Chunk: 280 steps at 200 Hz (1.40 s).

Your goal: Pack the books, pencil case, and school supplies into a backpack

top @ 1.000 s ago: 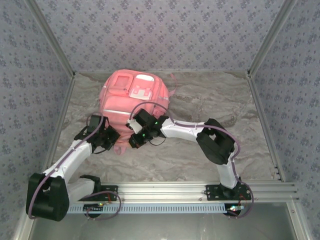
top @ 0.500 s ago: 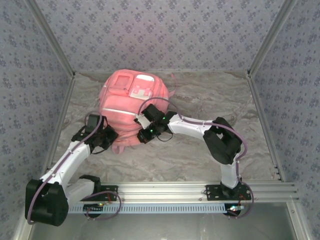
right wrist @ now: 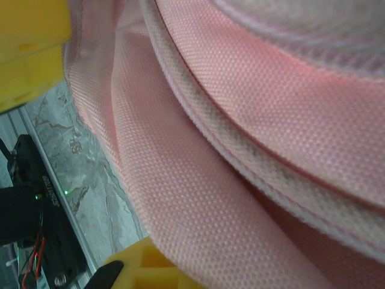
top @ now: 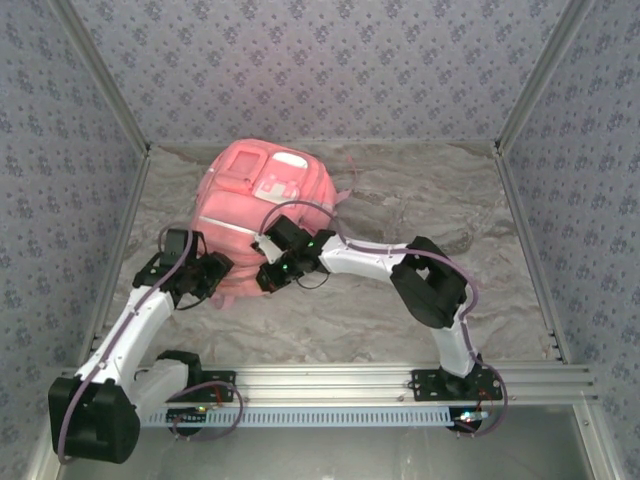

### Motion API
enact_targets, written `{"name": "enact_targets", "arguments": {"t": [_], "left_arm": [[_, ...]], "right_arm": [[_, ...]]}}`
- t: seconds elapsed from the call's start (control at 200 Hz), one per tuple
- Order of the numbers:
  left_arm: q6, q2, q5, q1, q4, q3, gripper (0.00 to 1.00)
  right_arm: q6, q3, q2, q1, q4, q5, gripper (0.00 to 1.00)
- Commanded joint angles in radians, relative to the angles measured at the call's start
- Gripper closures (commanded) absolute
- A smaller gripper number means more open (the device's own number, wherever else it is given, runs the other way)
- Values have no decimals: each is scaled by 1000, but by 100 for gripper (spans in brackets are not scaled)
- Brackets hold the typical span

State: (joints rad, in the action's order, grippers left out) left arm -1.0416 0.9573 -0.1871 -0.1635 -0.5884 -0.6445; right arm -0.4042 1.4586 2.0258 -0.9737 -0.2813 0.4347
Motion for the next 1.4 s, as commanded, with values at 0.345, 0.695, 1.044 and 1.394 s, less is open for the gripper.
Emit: {"name": "enact_targets", "arguments": {"t": [0.345,0.695,1.044,1.394], "left_arm": [[-158,22,-97,-4,47,39,52],[-107,175,-75,3,125,2,72],[-69,132,-31,18,99,-11,100],[-51,106,-44,45,74,-16,100]], "right_arm": [[-62,78,63,-34,49,21,100],[-10,46,33,-38,-1,-12,100],[39,-32,-20,-5,-43,-67,100],[70,-93,-82,37,-53,-93,100]]}}
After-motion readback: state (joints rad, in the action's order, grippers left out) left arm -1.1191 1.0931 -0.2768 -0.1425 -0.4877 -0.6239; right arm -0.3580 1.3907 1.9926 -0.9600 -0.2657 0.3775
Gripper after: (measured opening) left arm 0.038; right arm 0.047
